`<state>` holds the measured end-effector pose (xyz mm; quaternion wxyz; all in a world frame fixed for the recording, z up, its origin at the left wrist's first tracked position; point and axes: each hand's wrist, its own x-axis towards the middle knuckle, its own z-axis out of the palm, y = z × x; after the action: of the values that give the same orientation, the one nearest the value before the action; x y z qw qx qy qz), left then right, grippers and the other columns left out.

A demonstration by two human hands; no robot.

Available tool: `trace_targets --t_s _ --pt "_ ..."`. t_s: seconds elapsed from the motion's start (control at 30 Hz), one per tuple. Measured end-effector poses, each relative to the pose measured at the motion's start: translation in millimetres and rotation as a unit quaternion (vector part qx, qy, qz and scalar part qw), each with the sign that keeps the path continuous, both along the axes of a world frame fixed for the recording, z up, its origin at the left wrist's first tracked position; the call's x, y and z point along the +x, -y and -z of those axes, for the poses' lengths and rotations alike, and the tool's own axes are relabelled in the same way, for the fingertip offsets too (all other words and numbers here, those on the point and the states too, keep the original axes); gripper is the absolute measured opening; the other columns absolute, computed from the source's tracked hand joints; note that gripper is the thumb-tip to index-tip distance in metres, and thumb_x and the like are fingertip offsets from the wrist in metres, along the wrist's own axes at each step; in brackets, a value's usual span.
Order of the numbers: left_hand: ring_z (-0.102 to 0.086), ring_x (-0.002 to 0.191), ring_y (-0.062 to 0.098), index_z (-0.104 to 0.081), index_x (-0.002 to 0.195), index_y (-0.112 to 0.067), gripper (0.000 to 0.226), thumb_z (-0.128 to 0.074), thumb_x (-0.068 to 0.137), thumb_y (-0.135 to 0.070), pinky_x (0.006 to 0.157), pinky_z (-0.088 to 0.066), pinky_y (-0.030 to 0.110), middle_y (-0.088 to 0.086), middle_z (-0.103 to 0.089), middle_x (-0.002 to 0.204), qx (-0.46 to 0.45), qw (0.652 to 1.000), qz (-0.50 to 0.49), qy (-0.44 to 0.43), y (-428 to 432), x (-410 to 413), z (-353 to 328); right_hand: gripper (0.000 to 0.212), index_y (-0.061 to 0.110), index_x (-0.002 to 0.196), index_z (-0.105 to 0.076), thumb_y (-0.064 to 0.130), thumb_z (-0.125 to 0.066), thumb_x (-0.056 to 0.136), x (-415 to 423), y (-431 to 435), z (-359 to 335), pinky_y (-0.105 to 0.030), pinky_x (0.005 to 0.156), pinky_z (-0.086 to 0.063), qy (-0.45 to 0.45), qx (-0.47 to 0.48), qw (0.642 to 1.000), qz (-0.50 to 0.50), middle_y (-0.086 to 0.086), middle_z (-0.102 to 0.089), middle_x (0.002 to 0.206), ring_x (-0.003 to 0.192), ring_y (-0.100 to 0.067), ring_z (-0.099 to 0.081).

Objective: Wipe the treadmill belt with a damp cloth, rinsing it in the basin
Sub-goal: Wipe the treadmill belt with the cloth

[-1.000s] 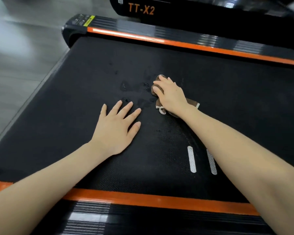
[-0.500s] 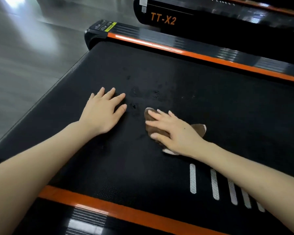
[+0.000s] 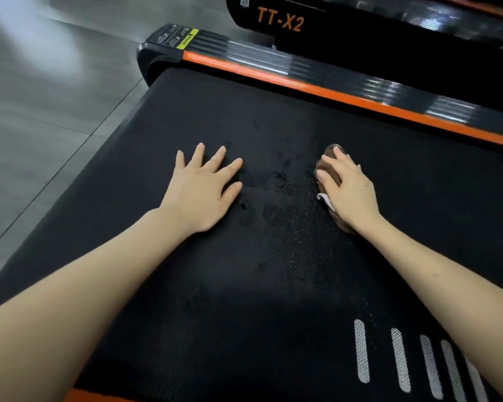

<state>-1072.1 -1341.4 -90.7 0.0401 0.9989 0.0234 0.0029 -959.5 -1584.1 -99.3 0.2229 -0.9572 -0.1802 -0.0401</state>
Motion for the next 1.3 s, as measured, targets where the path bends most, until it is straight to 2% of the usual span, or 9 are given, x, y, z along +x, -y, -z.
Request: trace_targets --t_s 0.23,0.4,0.67,0.73,0.87,0.97,1.1,1.17,1.3 --pt "-0.004 0.144 0.036 -0.012 0.150 -0.032 0.056 -0.014 0.098 -0.051 0.114 -0.003 0.056 0.004 -0.010 0.159 0.017 1.000 0.002 -0.024 -23 36 6 0.040 0.019 0.136 -0.049 0.029 -0.047 0.098 -1 -2 -3 -0.033 0.117 -0.011 0.002 0.003 1.000 0.003 0.001 -0.029 0.153 0.144 -0.017 -0.020" --pt "-0.008 0.144 0.036 -0.023 0.148 -0.034 0.055 -0.009 0.097 -0.050 0.112 -0.001 0.061 0.001 -0.020 0.157 0.001 1.000 -0.016 0.013 -29 44 22 0.039 0.016 0.135 -0.050 0.026 -0.048 0.098 -1 -7 -5 -0.032 0.116 -0.011 -0.007 -0.004 1.000 0.011 0.000 -0.030 0.153 0.144 -0.019 -0.020" --pt "-0.026 0.138 0.040 -0.046 0.139 -0.028 0.053 -0.023 0.095 -0.046 0.111 -0.010 0.063 0.006 -0.041 0.147 -0.031 0.998 -0.017 0.044 -28 45 22 0.039 0.013 0.132 -0.053 0.029 -0.044 0.098 76 -75 0 -0.052 0.114 -0.021 -0.025 -0.028 0.995 0.097 -0.006 -0.032 0.151 0.141 -0.039 -0.020" --pt "-0.027 0.137 0.040 -0.048 0.138 -0.027 0.052 -0.025 0.095 -0.045 0.111 -0.011 0.064 0.006 -0.042 0.146 -0.037 0.998 -0.018 0.044 -29 45 21 0.040 0.010 0.130 -0.054 0.029 -0.042 0.096 47 -72 2 -0.054 0.112 -0.025 -0.022 -0.020 0.999 0.043 -0.009 -0.032 0.151 0.140 -0.041 -0.022" --pt "-0.027 0.137 0.040 -0.047 0.138 -0.028 0.051 -0.026 0.095 -0.044 0.111 -0.012 0.064 0.006 -0.042 0.146 -0.042 0.998 -0.022 0.039 -28 46 18 0.048 0.012 0.132 -0.053 0.037 -0.043 0.092 -60 -45 -3 -0.042 0.115 -0.016 -0.042 -0.014 0.990 -0.134 -0.004 -0.033 0.151 0.142 -0.031 -0.019" --pt "-0.028 0.137 0.041 -0.048 0.138 -0.028 0.050 -0.028 0.095 -0.044 0.111 -0.012 0.064 0.006 -0.042 0.146 -0.045 0.998 -0.023 0.040 -28 44 18 0.046 0.010 0.126 -0.059 0.036 -0.044 0.092 -34 -44 -1 -0.044 0.113 -0.024 -0.018 -0.034 0.979 -0.202 -0.008 -0.041 0.147 0.138 -0.034 -0.030" --pt "-0.030 0.136 0.040 -0.050 0.137 -0.028 0.050 -0.027 0.095 -0.044 0.111 -0.013 0.064 0.005 -0.044 0.145 -0.045 0.997 -0.028 0.048 -27 44 18 0.038 0.013 0.131 -0.054 0.029 -0.046 0.098 59 -87 -2 -0.046 0.117 -0.018 -0.024 -0.046 0.997 -0.065 -0.005 -0.031 0.153 0.142 -0.034 -0.022" --pt "-0.030 0.137 0.040 -0.049 0.137 -0.029 0.050 -0.027 0.095 -0.045 0.111 -0.014 0.063 0.005 -0.044 0.145 -0.042 0.998 -0.029 0.048 -27 43 18 0.037 0.013 0.132 -0.052 0.026 -0.045 0.098 64 -102 0 -0.047 0.117 -0.016 -0.030 -0.039 0.999 -0.016 -0.005 -0.030 0.153 0.141 -0.037 -0.020" --pt "-0.030 0.137 0.039 -0.047 0.139 -0.028 0.051 -0.026 0.095 -0.044 0.111 -0.014 0.063 0.005 -0.043 0.146 -0.039 0.998 -0.031 0.049 -26 43 18 0.040 0.009 0.131 -0.052 0.026 -0.046 0.095 -1 -82 0 -0.046 0.115 -0.019 -0.016 -0.046 0.991 -0.123 -0.010 -0.034 0.150 0.140 -0.039 -0.023"
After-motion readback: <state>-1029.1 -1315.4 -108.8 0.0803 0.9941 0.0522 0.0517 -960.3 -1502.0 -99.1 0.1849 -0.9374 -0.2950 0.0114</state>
